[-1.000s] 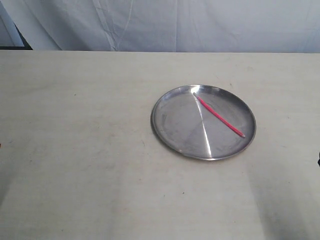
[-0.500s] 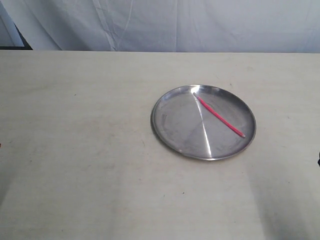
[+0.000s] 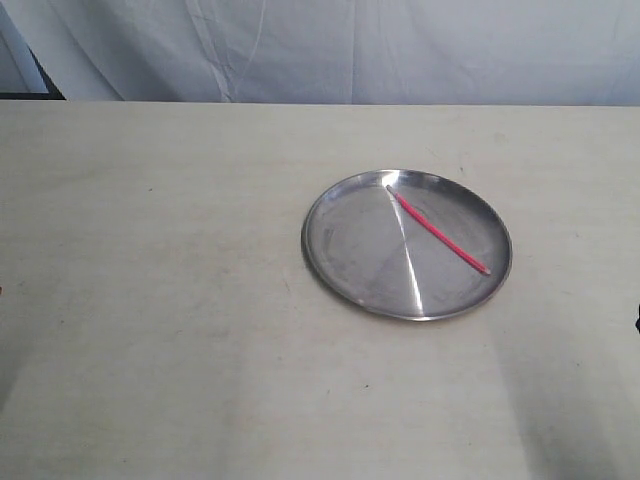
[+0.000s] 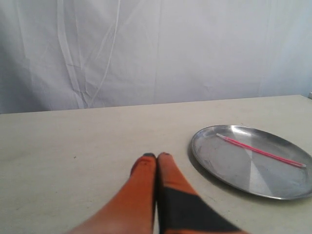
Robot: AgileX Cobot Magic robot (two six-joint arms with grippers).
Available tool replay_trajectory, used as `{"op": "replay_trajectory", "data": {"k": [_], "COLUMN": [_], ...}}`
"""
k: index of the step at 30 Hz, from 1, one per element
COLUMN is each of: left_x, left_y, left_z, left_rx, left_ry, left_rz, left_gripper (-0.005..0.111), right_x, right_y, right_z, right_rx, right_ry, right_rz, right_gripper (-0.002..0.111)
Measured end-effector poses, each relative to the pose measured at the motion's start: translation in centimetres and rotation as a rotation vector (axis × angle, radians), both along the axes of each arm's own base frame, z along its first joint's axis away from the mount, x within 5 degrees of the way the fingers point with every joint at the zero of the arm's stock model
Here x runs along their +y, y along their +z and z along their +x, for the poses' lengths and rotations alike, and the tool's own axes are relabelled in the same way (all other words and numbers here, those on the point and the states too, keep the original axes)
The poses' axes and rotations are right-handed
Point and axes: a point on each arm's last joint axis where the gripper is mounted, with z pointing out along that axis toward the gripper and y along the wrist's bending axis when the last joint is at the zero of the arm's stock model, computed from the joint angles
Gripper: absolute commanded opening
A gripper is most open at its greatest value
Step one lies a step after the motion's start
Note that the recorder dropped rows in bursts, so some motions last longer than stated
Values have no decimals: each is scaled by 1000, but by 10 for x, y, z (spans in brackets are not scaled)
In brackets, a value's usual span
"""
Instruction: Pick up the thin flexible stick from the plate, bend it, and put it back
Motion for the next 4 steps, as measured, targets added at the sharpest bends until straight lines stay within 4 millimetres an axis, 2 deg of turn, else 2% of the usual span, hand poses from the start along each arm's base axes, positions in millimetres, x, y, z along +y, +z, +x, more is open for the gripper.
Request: {"op": "replay_trajectory", "data": {"k": [4], "left_x": [0], "left_y": [0], "left_z": [0], "left_rx": [0], "left_ry": [0], "left_rz": [0], "left_gripper": [0], "right_x": [0], "right_y": [0], "right_z": [0], "right_rx": [0], "right_ry": [0], "right_rz": [0], "right_gripper": [0]}}
